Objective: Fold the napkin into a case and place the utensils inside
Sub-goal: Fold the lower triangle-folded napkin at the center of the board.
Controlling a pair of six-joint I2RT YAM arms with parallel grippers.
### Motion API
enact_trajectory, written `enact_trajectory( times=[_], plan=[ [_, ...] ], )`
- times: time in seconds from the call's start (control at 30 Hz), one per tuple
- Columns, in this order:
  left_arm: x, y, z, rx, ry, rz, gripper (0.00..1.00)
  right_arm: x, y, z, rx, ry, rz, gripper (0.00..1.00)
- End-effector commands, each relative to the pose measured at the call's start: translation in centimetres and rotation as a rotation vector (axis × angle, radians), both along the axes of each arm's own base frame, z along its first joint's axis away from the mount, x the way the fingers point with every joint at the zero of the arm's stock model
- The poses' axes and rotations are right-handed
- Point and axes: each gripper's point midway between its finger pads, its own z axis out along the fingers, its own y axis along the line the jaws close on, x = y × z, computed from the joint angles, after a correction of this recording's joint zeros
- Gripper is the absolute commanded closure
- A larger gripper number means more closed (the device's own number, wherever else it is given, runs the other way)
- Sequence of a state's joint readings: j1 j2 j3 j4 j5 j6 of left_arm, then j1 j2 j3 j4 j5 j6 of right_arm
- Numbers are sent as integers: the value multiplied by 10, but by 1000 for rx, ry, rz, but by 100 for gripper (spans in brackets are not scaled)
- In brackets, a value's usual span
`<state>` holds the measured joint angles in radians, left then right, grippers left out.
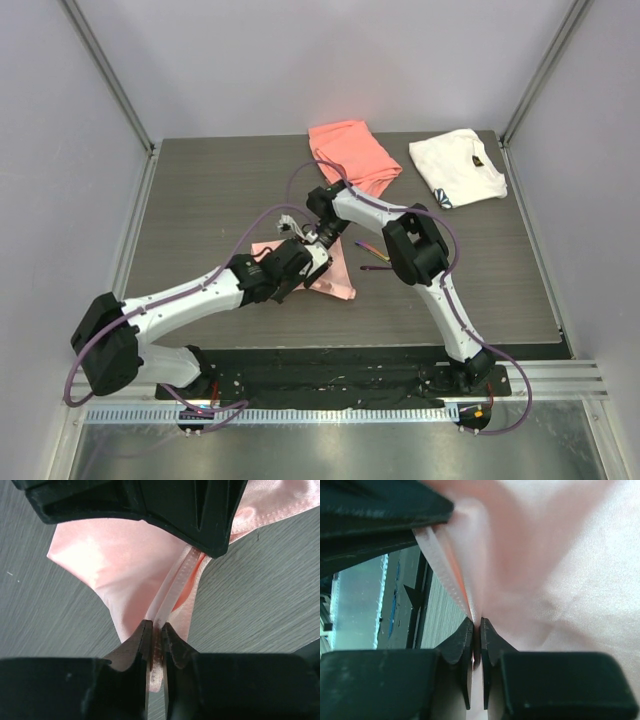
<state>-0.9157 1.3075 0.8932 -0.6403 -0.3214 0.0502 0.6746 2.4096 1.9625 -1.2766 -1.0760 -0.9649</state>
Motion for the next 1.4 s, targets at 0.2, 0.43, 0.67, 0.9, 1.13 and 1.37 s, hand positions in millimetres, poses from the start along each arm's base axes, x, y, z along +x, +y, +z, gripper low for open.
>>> enact_trajectory(
  times=[0.2,0.43,0.67,0.9,1.13,1.37],
  plan=[
    [2,3,12,-90,7,40,100,22,8,29,18,-44,-188,59],
    [10,8,15,-167,28,71,100,65,-12,56,29,-135,-461,39],
    [23,13,8,-225,100,130,100,72,-53,73,68,-359,-740,18],
    [36,20,10,-346,189,195,100,45,-77,41,126,-652,-805,11],
    [36,19,2,-371,301,246,100,27,-80,30,192,-864,-715,11],
    [34,18,0,-390,346,263,100,25,-68,19,106,-1165,-604,10]
  ],
)
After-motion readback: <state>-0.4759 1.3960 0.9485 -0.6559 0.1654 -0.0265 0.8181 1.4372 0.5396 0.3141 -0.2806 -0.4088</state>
